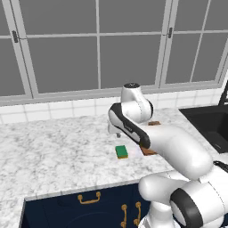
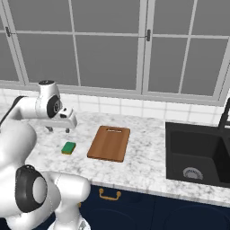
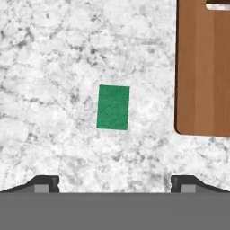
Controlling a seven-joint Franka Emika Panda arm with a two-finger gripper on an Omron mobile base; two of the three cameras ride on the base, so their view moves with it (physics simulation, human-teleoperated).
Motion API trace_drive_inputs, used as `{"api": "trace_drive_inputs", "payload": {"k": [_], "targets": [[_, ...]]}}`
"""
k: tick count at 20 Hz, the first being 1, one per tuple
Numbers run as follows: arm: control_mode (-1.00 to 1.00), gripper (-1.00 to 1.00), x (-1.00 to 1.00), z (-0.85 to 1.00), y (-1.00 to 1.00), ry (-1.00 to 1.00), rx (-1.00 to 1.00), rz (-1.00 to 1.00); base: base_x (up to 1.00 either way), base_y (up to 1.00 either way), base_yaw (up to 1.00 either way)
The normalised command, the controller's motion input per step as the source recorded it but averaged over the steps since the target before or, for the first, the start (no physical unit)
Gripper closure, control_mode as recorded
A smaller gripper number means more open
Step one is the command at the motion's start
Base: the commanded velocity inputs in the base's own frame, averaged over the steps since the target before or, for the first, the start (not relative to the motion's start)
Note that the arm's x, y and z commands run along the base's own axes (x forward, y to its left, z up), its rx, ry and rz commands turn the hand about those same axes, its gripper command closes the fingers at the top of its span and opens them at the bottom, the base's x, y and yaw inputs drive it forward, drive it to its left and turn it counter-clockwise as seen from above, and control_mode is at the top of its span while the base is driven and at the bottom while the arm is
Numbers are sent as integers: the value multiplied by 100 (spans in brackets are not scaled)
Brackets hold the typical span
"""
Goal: Pick up the sponge from the counter and clean the cutting board by briefly scrubbing or pressing down on the cutting board. Once finished, release the sponge.
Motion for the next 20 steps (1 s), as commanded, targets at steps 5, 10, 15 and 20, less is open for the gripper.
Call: {"api": "trace_drive_inputs", "payload": {"k": [5,10,15,20], "targets": [[-100,-100,19,-65,34,3,-11,0,0,0,0],[-100,-100,22,-51,1,0,-5,0,0,0,0],[-100,-100,18,-36,-4,2,0,0,0,0,0],[-100,-100,10,-22,-23,4,2,0,0,0,0]]}}
